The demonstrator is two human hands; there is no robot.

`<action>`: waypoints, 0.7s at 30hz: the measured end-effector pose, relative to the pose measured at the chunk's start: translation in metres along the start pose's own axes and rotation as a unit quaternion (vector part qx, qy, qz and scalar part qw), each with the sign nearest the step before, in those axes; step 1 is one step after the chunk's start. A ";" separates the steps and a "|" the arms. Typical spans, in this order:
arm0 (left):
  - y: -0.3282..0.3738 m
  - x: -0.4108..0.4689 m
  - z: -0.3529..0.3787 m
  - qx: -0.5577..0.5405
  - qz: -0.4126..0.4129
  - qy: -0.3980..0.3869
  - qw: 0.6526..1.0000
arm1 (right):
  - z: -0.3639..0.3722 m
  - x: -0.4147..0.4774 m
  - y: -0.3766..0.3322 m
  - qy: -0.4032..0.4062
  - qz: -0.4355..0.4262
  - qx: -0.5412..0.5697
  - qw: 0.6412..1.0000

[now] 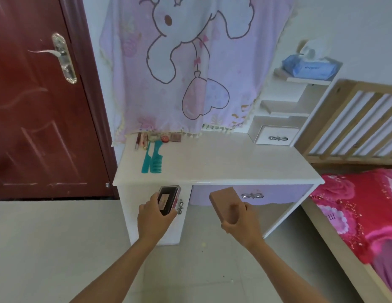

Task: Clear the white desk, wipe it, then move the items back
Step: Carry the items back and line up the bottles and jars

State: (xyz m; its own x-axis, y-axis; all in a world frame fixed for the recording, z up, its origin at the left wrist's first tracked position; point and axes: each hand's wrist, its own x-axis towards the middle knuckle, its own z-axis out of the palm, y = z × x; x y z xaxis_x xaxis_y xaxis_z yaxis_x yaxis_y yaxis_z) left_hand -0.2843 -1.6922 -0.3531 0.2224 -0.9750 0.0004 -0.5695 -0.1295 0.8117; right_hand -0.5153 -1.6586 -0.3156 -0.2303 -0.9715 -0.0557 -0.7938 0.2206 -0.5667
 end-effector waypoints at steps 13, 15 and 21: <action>0.006 0.140 0.067 0.077 -0.044 0.013 0.996 | 0.062 0.164 -0.016 -0.061 0.011 0.055 0.997; 0.014 0.175 0.084 0.092 -0.051 0.019 0.994 | 0.066 0.202 -0.020 -0.064 0.004 0.060 0.996; 0.032 0.264 0.126 0.194 -0.101 0.015 0.976 | 0.069 0.289 -0.025 -0.089 0.004 0.094 0.992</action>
State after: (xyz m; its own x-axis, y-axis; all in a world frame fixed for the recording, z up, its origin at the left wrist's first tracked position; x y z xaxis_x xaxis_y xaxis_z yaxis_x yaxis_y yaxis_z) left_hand -0.3439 -1.9763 -0.4009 0.3811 -0.9173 -0.1157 -0.7672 -0.3836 0.5140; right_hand -0.5232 -1.9506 -0.3738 -0.1199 -0.9731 -0.1968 -0.6698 0.2256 -0.7075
